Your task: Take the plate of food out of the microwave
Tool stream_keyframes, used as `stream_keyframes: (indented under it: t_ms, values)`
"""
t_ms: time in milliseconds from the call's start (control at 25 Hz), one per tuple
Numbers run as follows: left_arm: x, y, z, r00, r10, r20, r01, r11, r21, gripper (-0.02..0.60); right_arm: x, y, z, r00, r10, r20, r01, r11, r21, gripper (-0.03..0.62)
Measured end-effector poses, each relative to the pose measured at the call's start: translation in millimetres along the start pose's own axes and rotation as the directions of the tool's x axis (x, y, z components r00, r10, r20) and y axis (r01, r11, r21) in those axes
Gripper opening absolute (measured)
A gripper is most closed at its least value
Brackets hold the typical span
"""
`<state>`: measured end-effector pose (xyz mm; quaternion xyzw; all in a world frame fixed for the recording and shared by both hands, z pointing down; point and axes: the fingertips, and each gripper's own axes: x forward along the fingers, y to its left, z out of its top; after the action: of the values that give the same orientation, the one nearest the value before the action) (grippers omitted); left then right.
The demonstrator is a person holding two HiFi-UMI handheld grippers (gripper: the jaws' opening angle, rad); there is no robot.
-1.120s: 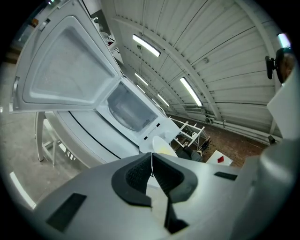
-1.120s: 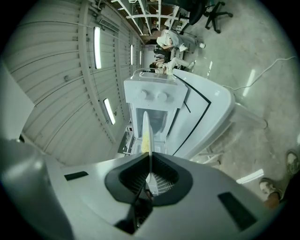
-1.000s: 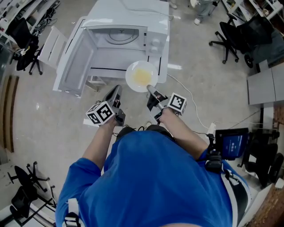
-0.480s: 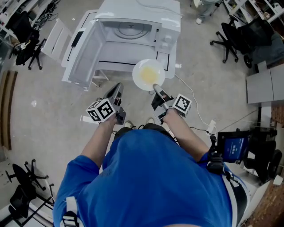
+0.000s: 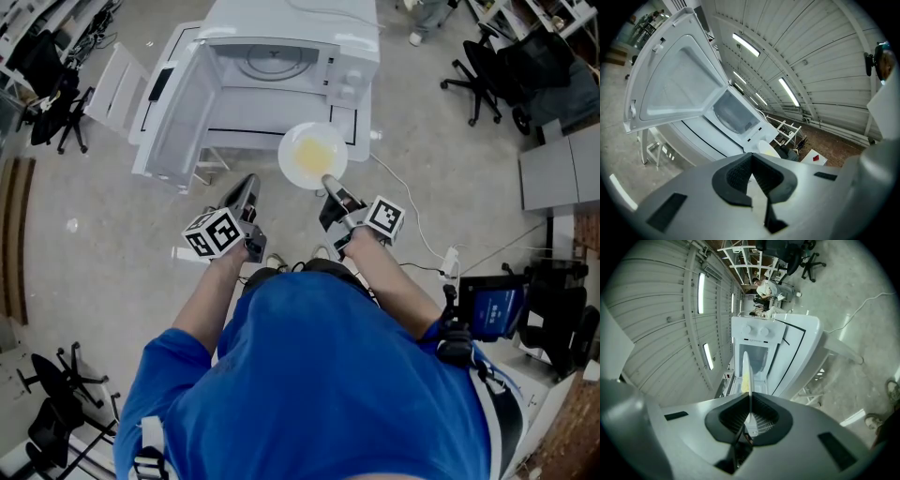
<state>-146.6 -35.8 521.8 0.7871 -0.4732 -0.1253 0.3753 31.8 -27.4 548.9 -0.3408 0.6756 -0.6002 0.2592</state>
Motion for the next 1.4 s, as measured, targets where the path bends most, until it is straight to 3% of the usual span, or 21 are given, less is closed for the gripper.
stream_keyframes:
  t_ms: [1400]
  values:
    - [4.2,-0.4,9.6,1.000,-0.008,0.023,0.008,1.000,-0.001,0.009,13.5,8.9,-0.2,1.000,0.022,-0.023,-0.022,0.999,-0.032,0.018]
